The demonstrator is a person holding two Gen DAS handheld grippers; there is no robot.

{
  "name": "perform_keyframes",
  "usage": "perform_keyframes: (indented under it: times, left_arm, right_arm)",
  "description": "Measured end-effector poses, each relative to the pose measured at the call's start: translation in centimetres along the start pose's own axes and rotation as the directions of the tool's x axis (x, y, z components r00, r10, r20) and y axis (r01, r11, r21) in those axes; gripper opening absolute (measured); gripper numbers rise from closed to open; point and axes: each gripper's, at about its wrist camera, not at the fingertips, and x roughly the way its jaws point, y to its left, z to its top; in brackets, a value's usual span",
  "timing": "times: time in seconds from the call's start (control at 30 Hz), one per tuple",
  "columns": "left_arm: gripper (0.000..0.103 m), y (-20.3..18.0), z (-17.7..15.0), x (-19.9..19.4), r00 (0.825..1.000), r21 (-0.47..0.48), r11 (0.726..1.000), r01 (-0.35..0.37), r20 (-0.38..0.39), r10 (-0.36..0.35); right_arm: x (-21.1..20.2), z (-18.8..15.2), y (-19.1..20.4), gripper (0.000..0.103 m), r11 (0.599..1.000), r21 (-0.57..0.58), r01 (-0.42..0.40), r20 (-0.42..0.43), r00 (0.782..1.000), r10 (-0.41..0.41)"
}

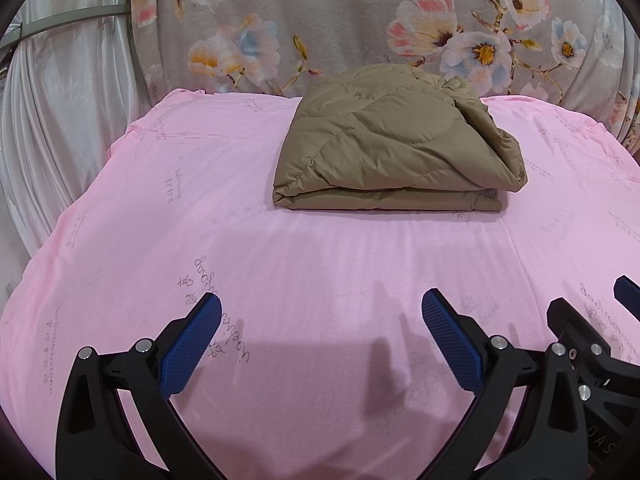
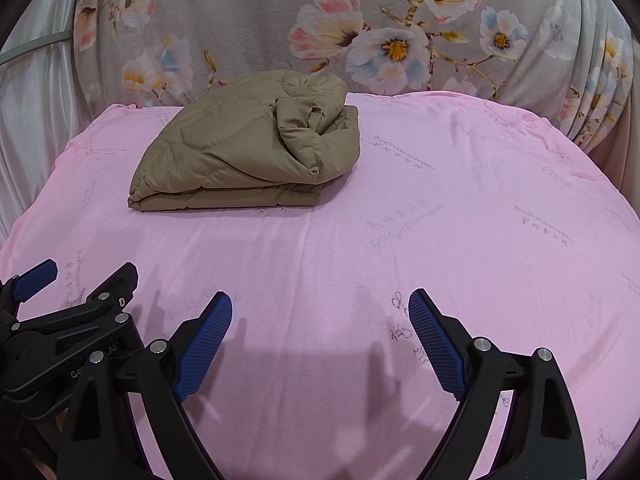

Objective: Fold large clothes

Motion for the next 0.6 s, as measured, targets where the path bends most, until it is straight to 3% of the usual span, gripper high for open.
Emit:
perform_keyframes:
  times: [0.6]
  left_arm:
    - [0.098,-0.05,-0.03,-0.08,1.0,0.003,1.0,-0.009,0.007,0.009]
  right_arm:
    - [-0.06,0.06,0.01,0.087,1.0,-0.003,0.003,0.001,1.0,-0.003]
